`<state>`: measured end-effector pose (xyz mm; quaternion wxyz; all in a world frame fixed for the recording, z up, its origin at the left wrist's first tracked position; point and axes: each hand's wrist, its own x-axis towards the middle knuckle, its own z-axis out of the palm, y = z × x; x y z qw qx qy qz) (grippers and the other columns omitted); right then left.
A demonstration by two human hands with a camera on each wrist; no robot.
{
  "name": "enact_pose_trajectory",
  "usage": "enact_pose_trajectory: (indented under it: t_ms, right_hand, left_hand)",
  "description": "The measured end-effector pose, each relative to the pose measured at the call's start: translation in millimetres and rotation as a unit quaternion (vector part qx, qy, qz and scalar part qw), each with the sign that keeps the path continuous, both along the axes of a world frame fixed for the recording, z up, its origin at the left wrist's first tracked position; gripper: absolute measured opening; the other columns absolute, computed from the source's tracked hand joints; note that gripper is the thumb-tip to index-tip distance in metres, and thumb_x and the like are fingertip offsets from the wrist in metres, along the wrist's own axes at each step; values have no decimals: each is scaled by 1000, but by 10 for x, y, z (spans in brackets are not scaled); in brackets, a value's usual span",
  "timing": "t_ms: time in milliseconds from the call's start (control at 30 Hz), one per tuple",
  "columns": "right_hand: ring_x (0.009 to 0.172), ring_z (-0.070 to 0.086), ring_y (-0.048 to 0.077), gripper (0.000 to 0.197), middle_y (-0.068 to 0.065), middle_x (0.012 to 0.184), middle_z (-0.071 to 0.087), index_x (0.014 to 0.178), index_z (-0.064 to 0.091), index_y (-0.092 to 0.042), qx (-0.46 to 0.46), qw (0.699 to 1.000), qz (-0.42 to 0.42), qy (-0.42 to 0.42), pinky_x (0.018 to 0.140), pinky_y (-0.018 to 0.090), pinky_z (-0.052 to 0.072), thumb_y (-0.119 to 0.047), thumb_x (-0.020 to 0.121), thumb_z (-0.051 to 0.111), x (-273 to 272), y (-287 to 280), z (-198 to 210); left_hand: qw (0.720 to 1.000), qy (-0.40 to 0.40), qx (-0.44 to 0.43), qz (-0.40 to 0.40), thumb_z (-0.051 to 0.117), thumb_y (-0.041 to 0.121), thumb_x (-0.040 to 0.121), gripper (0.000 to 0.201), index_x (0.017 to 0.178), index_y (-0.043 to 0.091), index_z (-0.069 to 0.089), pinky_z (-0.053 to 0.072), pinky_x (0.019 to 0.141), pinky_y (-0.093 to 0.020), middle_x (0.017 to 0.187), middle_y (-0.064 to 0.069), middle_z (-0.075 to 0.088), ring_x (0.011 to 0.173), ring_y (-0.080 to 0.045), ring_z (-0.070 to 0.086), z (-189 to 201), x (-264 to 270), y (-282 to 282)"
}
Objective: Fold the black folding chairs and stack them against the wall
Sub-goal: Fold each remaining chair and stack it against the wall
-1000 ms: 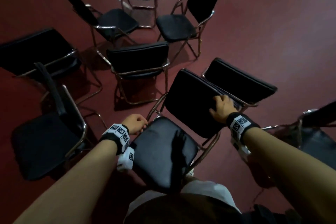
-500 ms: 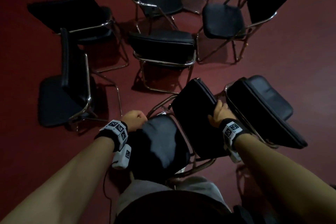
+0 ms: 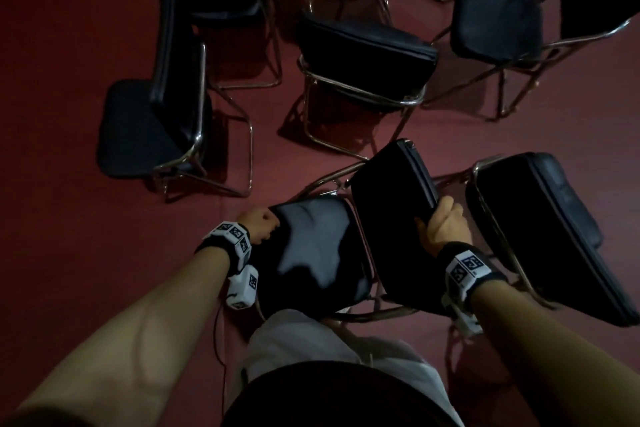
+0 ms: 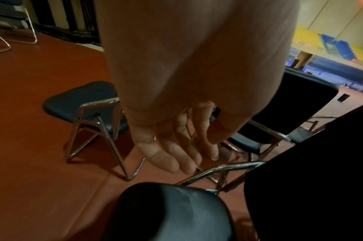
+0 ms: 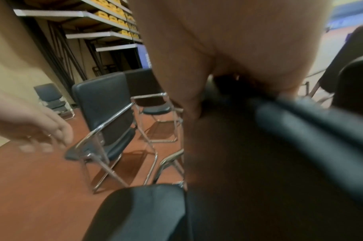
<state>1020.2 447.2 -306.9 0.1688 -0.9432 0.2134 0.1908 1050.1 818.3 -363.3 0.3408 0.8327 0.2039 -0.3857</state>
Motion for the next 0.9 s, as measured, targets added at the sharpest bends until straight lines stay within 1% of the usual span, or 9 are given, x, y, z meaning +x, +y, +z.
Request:
enact_pose_trajectory:
  t_ms: [200,300,367,433,467,533,667,767,900]
  right_hand:
    - [97,62,48,40,29,105,62,111,41,-6,35,999,-18,33,82,47,47,-34,94,64,-85,343,79]
    - [98,65,45,41,25,104,68,114,54,-11,50,997,-49,30,82,45,52,-39,88,69,-116,490,103]
    - [101,67,41,45,22,106,71,118,63,-12,60,996,-69,23,83,42,54,-40,85,73,-90,522,185]
    - [102,68,40,49,22,106,72,120,66,-8,52,995,-83,26,82,41,54,-41,85,75,-26,617,111]
    - [101,68,41,50,23,106,72,120,66,-7,51,995,-89,22,82,41,54,-42,85,75,-32,583,210]
    - [100,68,42,52,25,106,71,120,66,-4,30,994,-98,23,81,43,54,-42,85,76,-22,668,104]
    - [94,68,42,49,25,101,70,119,65,-4,13,994,-110,13,76,40,52,-40,86,75,-41,780,209]
    - [93,68,44,48,26,99,70,117,65,-3,5,994,-105,9,77,43,53,-38,86,76,-74,1015,152]
    - [93,69,44,44,24,97,72,114,66,-10,-8,994,-113,-8,78,50,57,-40,84,76,-196,1347,74]
  left_hand:
    - [997,54,36,-36,54,21,93,15,87,19,68,60,73,-40,77,-4,63,73,-24,61,-514,-183,322]
    - [994,71,49,-71,48,15,88,19,79,20,64,60,73,-47,74,-7,59,69,-22,59,-770,-247,519]
    - [989,77,69,-109,48,17,87,21,86,11,69,58,75,-45,86,-13,68,78,-28,66,-930,-276,639]
    - [979,90,104,-148,51,22,89,28,105,4,67,52,82,-38,111,-20,67,99,-36,66,-1202,-320,820]
    - [977,85,106,-165,52,21,91,30,110,3,65,50,84,-36,116,-20,65,105,-37,64,-1157,-342,785]
    - [975,97,95,-178,51,16,93,29,116,1,63,44,84,-32,122,-19,64,111,-37,61,-1407,-391,874]
    - [988,105,83,-76,58,29,92,61,146,6,41,39,108,-34,149,-17,45,133,-36,48,-1760,-403,913]
    - [987,135,85,-23,57,38,95,78,156,4,23,32,115,-36,157,-20,33,141,-37,39,-2021,-449,1006]
    - [983,171,63,-2,54,33,100,63,153,7,33,31,114,-34,159,-18,31,143,-35,38,-2274,-474,1015]
